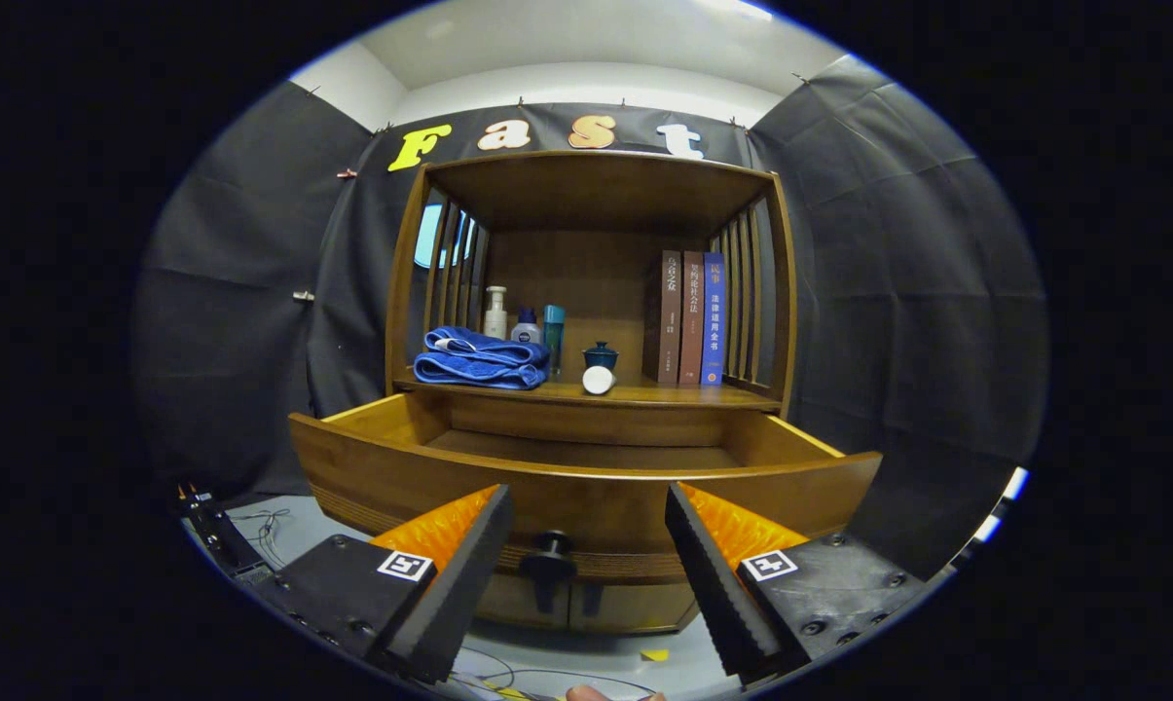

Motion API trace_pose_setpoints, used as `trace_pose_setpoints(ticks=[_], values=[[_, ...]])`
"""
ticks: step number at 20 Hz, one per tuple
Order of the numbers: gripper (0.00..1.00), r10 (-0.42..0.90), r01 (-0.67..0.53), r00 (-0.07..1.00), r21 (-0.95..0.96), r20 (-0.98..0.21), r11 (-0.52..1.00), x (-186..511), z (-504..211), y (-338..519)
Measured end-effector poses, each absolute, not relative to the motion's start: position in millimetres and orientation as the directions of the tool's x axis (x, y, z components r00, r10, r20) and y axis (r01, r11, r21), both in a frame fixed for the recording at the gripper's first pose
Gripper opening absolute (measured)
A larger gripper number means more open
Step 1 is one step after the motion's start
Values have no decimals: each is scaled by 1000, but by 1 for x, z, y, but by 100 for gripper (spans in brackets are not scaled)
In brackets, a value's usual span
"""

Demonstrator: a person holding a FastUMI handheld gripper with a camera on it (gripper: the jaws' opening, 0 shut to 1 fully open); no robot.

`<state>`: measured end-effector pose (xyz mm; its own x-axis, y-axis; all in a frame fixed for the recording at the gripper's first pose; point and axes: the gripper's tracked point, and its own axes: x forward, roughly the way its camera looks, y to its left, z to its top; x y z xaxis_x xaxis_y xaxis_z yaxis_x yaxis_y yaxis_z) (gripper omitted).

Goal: Pull open the drawer, take out the items inside it, and place them on the countertop above the cabinet.

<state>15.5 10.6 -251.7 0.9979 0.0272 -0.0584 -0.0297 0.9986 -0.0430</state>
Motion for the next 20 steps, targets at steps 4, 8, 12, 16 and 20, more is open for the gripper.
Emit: trace_pose_setpoints(ticks=[4,8,12,16,20], values=[[99,32,-32,995,8,-91,999,35,-278,21],[100,11,-9,991,15,-131,1000,54,-300,21],[97,-23,26,993,18,-119,1000,58,-300,19],[99,-4,17,990,93,-140,995,77,-294,16],[98,-13,25,991,90,-135,996,109,-290,17]])
